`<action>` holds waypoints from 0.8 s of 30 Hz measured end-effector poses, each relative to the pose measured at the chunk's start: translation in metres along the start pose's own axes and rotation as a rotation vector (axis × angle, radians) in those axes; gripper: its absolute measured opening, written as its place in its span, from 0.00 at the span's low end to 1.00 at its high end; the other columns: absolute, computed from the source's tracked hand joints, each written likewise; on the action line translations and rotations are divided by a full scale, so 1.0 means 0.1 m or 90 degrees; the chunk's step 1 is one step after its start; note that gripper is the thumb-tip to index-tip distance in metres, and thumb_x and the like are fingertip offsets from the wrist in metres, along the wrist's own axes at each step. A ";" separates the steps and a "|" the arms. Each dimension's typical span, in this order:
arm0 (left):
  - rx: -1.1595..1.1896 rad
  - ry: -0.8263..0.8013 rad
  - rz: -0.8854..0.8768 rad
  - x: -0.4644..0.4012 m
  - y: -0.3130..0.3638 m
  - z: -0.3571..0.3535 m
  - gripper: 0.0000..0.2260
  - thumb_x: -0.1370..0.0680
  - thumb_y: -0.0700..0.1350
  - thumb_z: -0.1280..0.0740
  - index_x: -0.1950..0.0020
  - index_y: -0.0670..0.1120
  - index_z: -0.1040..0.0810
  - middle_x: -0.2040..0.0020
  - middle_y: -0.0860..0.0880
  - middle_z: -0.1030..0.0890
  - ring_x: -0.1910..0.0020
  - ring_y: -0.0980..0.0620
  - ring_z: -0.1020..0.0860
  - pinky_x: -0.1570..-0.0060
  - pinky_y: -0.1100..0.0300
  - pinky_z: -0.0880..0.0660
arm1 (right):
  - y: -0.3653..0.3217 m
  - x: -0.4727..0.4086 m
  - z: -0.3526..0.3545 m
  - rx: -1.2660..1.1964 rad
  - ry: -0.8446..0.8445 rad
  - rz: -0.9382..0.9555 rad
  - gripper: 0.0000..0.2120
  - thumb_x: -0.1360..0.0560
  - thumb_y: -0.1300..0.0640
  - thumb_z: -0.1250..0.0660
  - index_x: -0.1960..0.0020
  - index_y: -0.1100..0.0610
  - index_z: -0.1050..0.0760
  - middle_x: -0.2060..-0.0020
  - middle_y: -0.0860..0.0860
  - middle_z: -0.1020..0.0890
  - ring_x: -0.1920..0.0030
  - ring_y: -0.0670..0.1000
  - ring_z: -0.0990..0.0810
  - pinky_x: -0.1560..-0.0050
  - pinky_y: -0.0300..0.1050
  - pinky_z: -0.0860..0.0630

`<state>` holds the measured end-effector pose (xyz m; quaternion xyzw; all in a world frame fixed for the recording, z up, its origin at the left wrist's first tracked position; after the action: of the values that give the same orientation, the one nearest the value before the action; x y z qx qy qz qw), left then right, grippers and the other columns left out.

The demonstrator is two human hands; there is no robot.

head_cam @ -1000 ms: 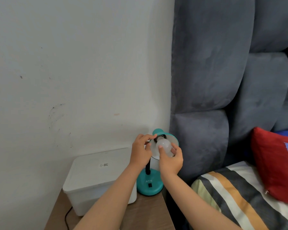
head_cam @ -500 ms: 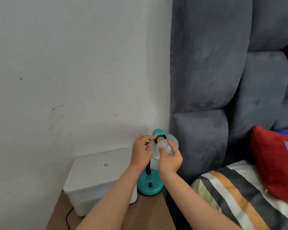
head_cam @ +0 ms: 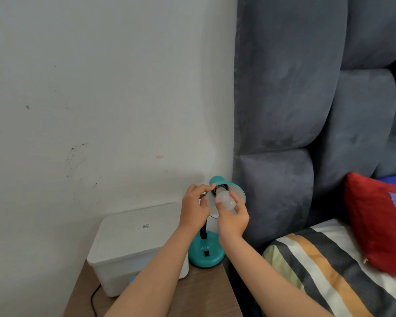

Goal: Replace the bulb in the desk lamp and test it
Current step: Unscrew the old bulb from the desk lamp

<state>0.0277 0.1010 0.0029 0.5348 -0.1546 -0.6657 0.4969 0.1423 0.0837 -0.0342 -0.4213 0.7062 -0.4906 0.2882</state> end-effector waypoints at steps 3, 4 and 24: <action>-0.004 -0.002 -0.002 0.01 -0.01 0.00 0.19 0.24 0.31 0.39 0.44 0.52 0.21 0.49 0.49 0.24 0.50 0.56 0.24 0.50 0.77 0.30 | -0.01 -0.02 0.01 -0.034 0.009 -0.002 0.09 0.30 0.64 0.28 0.51 0.55 0.19 0.48 0.51 0.19 0.44 0.50 0.23 0.44 0.42 0.27; -0.005 0.000 -0.004 0.01 -0.01 -0.01 0.19 0.25 0.31 0.40 0.44 0.53 0.21 0.49 0.48 0.24 0.50 0.55 0.24 0.51 0.77 0.30 | -0.01 -0.03 0.02 -0.038 0.017 -0.005 0.10 0.30 0.64 0.28 0.51 0.55 0.19 0.48 0.51 0.19 0.45 0.50 0.23 0.44 0.42 0.27; -0.013 0.004 -0.009 0.01 -0.02 -0.01 0.19 0.25 0.31 0.40 0.44 0.52 0.22 0.50 0.48 0.25 0.50 0.56 0.24 0.51 0.78 0.31 | 0.05 -0.05 -0.01 0.039 0.018 0.005 0.26 0.32 0.68 0.28 0.37 0.54 0.27 0.40 0.56 0.28 0.48 0.52 0.26 0.49 0.43 0.26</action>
<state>0.0277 0.1010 0.0004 0.5330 -0.1424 -0.6691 0.4980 0.1422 0.0890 -0.0386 -0.4026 0.6966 -0.5165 0.2931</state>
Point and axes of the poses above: each hand's wrist, its own x-axis away from the middle knuckle, its own z-axis out of the back of the hand, y = z × x, the point moved 5 cm from there along -x, towards the middle knuckle
